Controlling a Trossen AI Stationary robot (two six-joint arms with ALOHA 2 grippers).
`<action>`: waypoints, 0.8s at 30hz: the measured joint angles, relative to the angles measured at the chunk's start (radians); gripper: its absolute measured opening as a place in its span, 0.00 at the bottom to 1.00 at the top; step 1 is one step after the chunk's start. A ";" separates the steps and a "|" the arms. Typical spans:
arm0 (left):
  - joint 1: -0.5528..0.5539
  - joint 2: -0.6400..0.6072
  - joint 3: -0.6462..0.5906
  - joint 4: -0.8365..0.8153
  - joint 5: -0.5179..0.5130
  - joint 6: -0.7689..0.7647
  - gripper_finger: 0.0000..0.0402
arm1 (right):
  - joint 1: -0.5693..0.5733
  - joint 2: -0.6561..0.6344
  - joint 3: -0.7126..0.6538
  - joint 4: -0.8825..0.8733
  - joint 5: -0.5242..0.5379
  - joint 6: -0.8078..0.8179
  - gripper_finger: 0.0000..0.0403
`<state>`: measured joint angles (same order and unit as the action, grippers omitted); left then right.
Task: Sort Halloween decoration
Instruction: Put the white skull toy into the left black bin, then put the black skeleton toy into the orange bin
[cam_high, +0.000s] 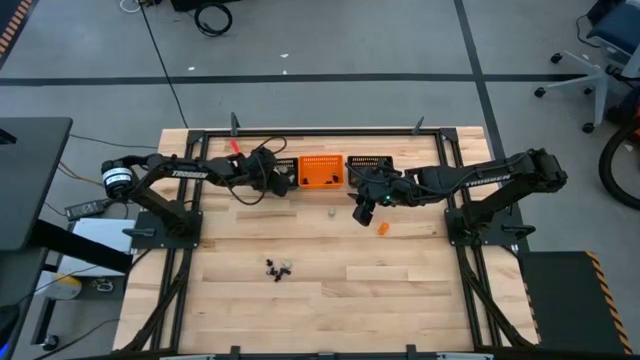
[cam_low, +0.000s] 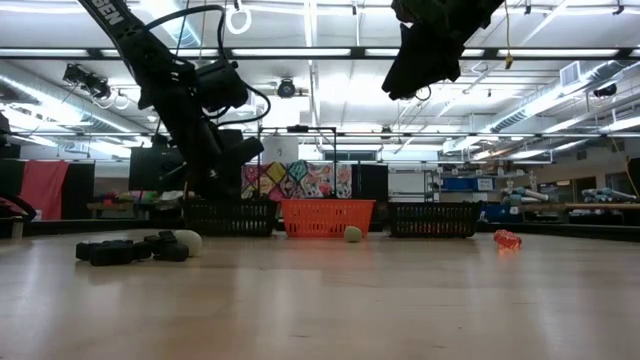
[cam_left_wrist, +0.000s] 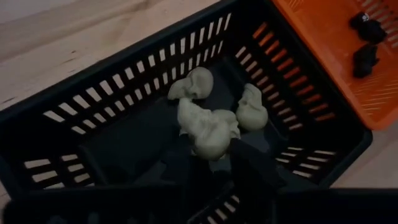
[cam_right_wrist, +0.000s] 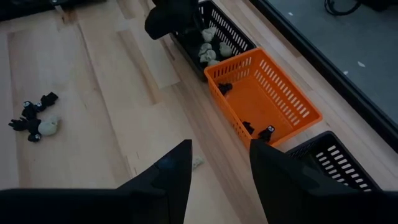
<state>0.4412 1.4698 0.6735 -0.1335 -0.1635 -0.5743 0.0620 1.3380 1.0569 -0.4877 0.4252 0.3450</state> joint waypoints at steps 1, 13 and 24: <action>0.000 -0.002 0.000 -0.001 0.004 0.000 0.27 | 0.000 0.000 0.000 0.000 0.000 0.000 0.41; -0.014 -0.099 0.000 0.023 0.006 0.032 0.48 | 0.000 0.000 0.000 0.000 -0.005 -0.001 0.41; -0.249 -0.249 0.001 0.035 0.192 0.194 0.43 | 0.000 0.000 0.000 -0.003 -0.006 -0.008 0.41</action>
<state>0.1920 1.2209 0.6746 -0.0990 0.0288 -0.3806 0.0620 1.3380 1.0569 -0.4904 0.4187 0.3368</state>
